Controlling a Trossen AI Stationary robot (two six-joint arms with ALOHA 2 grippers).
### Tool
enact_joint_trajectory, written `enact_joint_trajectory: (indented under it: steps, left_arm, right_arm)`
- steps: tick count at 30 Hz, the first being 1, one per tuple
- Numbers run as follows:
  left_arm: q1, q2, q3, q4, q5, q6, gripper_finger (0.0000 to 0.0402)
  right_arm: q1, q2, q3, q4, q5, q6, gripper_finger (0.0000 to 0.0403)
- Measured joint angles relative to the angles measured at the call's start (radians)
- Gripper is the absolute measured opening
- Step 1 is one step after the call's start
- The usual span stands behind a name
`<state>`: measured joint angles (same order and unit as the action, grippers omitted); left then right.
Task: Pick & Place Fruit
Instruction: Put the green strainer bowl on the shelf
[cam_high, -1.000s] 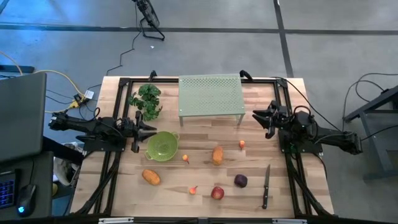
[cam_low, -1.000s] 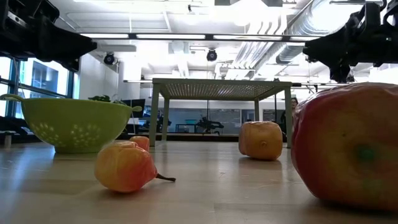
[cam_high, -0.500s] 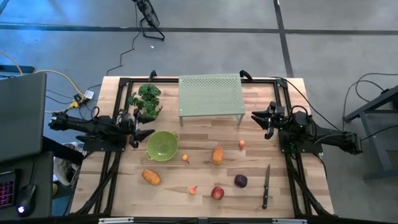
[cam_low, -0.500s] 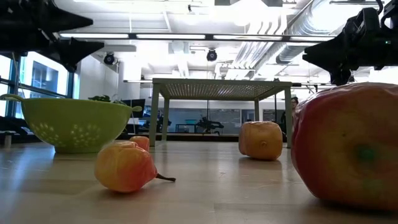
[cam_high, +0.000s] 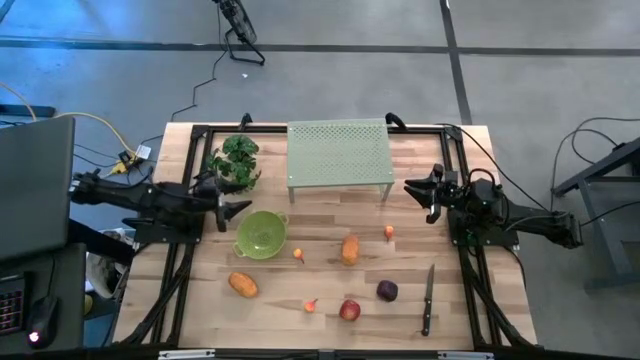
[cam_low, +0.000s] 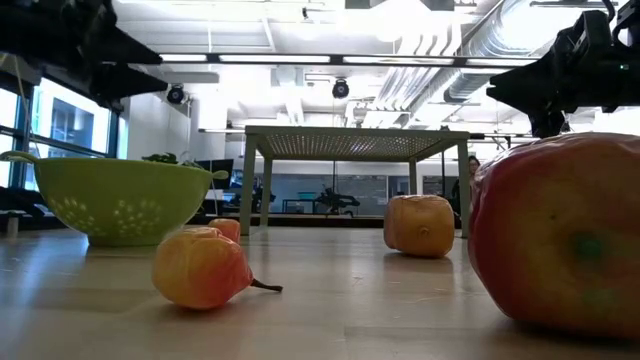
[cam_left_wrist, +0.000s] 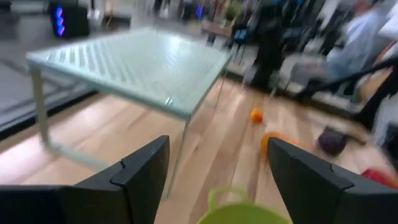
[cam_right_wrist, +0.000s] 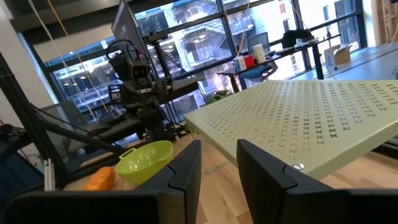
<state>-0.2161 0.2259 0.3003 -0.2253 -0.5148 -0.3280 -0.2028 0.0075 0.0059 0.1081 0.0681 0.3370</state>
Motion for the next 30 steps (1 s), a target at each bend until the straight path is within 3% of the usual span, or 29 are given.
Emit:
enact_joint_trajectory:
  steps: [12, 22, 30]
  left_arm:
    - [0.0, 0.301, 0.306, -0.383, -0.012, -0.162, 0.0261]
    - [0.0, 0.487, 0.488, -0.64, -0.012, -0.32, 0.0261]
    - [0.001, 0.629, 0.585, -0.772, 0.158, -0.508, 0.0261]
  right_arm:
    - [0.0, 0.0, 0.0, 0.0, 0.0, 0.001, 0.0096]
    - [0.0, 0.0, 0.0, 0.001, 0.0, 0.0, 0.0096]
    - [0.0, 0.0, 0.0, 0.001, 0.0, 0.002, 0.0096]
